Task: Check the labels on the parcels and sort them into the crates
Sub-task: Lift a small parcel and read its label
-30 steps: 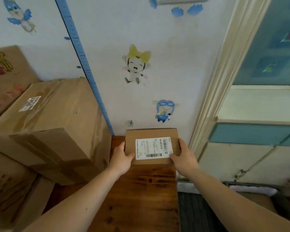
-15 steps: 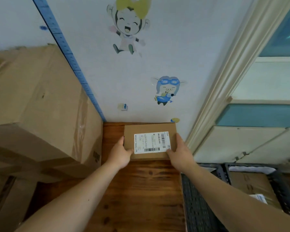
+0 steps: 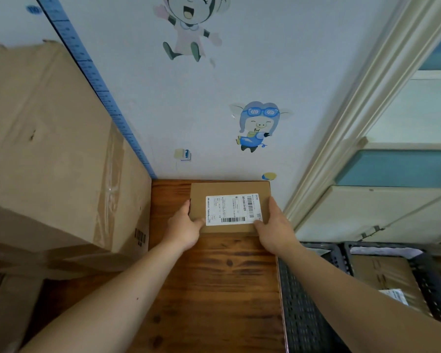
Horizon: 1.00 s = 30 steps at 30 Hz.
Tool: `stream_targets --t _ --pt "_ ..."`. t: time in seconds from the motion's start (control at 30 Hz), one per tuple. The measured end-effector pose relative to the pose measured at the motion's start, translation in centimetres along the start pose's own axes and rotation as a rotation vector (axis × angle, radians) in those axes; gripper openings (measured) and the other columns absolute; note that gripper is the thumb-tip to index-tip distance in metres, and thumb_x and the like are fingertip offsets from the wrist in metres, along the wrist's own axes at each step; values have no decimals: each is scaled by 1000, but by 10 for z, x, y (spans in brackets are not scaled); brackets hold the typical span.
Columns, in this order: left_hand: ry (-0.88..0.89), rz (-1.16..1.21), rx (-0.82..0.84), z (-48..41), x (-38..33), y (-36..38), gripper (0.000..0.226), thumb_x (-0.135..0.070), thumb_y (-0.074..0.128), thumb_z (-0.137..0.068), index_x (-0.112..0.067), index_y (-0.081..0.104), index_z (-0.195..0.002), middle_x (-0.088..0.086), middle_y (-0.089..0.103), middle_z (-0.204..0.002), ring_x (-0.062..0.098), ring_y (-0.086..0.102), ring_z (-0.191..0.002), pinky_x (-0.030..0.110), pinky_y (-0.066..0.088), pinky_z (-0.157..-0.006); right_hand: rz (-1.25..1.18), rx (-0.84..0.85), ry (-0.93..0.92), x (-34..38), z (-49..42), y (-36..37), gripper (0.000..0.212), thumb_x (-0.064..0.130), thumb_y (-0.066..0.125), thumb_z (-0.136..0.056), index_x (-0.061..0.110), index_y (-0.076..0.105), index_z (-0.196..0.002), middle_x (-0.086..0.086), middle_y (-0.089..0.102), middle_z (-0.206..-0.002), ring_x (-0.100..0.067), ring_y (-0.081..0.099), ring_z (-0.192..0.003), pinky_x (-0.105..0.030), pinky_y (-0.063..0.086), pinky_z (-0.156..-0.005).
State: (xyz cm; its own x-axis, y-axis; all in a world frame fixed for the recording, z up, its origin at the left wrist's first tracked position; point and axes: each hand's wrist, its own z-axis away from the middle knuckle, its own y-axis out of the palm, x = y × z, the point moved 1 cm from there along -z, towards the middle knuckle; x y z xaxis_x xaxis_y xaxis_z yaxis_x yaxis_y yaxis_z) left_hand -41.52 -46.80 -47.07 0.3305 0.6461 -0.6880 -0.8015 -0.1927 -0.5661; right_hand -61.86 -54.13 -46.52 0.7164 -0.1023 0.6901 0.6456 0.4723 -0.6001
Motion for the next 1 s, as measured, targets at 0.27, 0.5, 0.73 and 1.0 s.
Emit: stream_targets --t 0.27,0.5,0.73,1.0 --pt "6 -27 -47 -19 -8 4 68 -27 55 -99 -24 18 -156 5 40 -152 27 35 -140 46 33 -115 17 -14 1 7 -21 -4 62 19 53 -98 19 22 -152 -5 43 -148 -26 48 -129 -38 39 -106" --pt "-8 -34 -31 -23 -13 1 70 -29 54 -99 -24 14 -157 8 35 -155 28 34 -141 43 33 -115 42 -10 5 11 -22 -4 61 22 55 -97 18 24 -149 -5 45 -144 -27 50 -125 -43 44 -105" --pt "29 -17 -29 -1 -23 -15 72 -36 54 -99 -22 13 -157 4 24 -161 28 24 -147 44 27 -118 -5 -22 -15 20 -3 -17 62 32 61 -93 25 31 -147 4 48 -141 -20 53 -122 -45 47 -104" --pt "91 -23 -21 43 -37 -50 68 -36 54 -99 -23 18 -156 3 23 -162 26 24 -147 43 27 -116 25 -55 6 53 49 -42 60 26 55 -100 20 27 -153 -3 42 -148 -24 46 -132 -35 41 -103"
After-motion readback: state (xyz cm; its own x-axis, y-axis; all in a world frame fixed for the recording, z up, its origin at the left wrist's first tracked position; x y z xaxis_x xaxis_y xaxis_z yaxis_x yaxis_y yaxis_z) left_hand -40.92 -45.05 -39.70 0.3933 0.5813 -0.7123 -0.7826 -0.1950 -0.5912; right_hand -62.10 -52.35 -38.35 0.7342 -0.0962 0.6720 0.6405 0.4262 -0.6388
